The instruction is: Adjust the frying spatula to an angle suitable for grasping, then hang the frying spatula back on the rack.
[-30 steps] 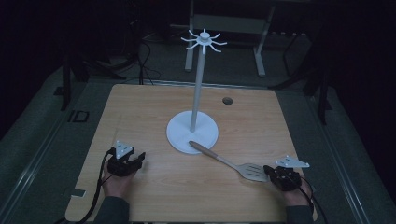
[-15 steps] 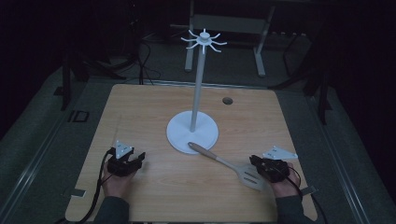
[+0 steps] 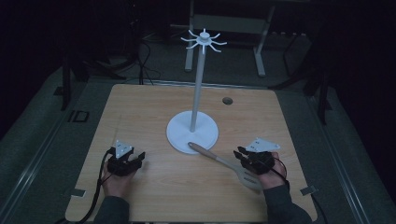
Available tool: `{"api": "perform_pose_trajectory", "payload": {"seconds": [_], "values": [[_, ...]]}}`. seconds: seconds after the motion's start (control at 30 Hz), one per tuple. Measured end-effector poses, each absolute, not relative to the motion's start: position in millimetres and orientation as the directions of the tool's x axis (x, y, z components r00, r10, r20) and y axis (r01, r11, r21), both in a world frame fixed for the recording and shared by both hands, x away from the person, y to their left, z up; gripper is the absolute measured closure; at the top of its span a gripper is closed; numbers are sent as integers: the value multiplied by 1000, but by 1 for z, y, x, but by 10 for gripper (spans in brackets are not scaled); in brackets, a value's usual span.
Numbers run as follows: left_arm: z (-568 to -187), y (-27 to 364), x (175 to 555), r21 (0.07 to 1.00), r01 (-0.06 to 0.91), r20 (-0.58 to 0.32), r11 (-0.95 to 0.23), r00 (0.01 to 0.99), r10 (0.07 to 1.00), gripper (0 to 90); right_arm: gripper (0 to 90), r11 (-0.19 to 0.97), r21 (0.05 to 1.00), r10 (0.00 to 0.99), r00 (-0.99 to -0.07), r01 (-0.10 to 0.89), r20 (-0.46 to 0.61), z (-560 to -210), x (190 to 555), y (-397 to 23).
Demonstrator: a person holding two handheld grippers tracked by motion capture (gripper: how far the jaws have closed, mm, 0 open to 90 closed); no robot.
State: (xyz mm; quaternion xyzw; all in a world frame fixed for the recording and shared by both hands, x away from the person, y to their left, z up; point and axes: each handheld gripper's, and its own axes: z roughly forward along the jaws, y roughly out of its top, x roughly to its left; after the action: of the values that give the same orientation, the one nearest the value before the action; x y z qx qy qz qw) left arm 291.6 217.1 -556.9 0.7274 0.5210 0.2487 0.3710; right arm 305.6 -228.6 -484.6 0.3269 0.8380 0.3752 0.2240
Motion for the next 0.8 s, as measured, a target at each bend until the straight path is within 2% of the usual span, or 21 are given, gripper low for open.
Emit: {"api": "perform_pose_trajectory", "payload": {"seconds": [0.33,0.8], "values": [[-558,216,293,797,575,-28,-184,340,940,476,690,511,779,708,-692,363,-141,-479,311,-223],[-557,216,292,799,574,-36,-180,344,938,483,687,586,729,666,-723,354,-185,-476,325,-209]]}}
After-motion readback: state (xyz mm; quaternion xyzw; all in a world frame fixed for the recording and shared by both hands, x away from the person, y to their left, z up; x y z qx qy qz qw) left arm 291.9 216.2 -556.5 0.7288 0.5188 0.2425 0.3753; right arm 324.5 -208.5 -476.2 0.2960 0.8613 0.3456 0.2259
